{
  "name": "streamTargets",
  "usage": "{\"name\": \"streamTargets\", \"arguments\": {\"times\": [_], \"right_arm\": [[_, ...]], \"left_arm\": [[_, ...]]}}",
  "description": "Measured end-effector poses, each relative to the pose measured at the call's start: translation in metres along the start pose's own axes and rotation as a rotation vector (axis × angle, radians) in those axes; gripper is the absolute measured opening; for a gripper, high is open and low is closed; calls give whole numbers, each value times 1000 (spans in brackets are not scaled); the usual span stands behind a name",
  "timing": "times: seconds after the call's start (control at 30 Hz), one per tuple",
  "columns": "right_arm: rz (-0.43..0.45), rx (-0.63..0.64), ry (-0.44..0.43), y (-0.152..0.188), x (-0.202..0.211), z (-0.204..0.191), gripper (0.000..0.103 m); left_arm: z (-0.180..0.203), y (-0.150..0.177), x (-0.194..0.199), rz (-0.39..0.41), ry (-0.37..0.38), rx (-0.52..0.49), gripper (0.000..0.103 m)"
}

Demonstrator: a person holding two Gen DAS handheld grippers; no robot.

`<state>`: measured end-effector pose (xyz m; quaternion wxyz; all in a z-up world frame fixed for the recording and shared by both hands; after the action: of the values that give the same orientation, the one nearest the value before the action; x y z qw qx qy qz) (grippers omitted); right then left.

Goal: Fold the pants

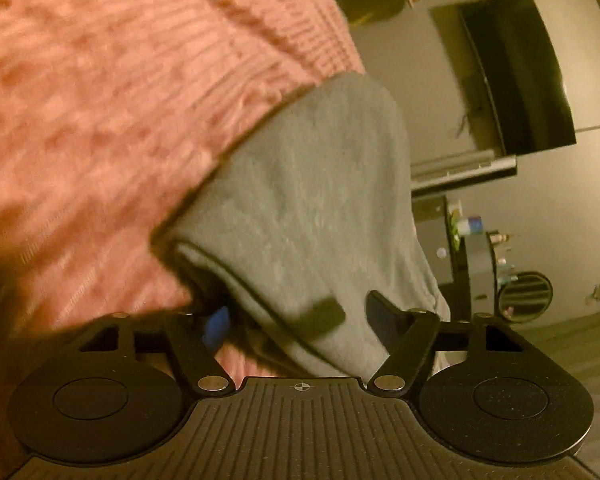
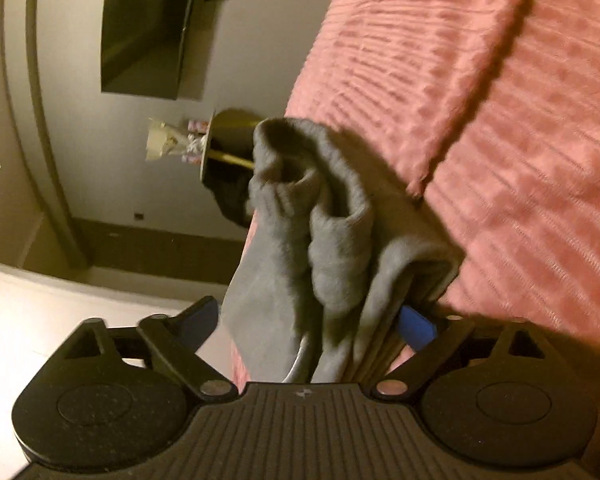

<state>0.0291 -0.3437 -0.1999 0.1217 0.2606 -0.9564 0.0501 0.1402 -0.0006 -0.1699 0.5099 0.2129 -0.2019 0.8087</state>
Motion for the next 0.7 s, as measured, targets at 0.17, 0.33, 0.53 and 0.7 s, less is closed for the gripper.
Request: {"name": "streamTargets", "arguments": {"times": [0.17,0.33,0.53,0.7], "right_arm": [[15,45,74,-4,-5,2,51],[31,19,32,-18,-11,0,64],[88,188,193,-23,-13,-17,52],[98,282,202,-23,-11,-34,53]], "left_arm": [[-15,-17,8,65,-32,37,45],[-11,-18,8,71,-45,3,44],[-6,-18,6,96,-96,-39,32],[6,-14,19,115,-121,-124,27]]}}
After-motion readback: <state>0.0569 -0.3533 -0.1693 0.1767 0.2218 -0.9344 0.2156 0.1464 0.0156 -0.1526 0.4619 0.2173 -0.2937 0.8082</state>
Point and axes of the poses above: each gripper's, at about its wrist camera, not at the fingertips, and x roughly against the way its jaws point, z to its right, y to its underside, the point moved 5 cm from there along -x, roughly the way its jaws point, and after that the axes turned 12 degrees about -z, right-handed, at the moved point
